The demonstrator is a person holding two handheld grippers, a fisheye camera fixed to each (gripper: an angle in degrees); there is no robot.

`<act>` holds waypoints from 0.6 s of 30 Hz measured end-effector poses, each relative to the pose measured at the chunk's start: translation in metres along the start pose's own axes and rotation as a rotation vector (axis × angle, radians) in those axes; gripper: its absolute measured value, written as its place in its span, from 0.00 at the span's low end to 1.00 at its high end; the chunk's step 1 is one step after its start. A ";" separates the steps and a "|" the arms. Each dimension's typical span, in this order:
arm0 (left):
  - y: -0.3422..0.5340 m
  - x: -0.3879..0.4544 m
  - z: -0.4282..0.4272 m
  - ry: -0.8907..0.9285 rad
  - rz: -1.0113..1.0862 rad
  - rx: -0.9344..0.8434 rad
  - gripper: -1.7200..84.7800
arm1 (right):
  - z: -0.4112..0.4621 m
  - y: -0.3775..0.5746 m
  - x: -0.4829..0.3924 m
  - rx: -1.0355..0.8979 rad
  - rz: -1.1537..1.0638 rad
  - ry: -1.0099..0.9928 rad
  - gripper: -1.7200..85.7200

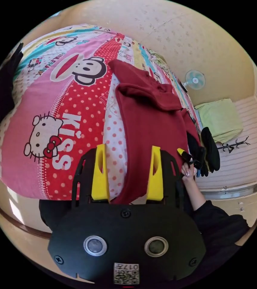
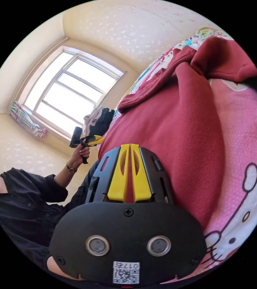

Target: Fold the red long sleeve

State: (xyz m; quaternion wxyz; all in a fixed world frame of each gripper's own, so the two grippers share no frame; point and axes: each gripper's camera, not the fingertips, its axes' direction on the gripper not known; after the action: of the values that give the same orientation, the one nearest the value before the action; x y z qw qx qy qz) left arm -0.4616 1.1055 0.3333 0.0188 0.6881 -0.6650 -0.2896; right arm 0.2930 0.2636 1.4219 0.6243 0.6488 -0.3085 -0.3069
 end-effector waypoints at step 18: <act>0.053 -0.017 -0.041 -0.007 0.062 -0.047 0.03 | -0.116 -0.019 -0.004 -0.049 0.252 0.524 0.07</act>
State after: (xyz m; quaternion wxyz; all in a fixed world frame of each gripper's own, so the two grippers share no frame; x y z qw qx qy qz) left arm -0.4911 1.1009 0.3954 0.0418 0.6654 -0.6792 -0.3069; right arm 0.3815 0.3391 1.4069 0.7313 0.6473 -0.2073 -0.0563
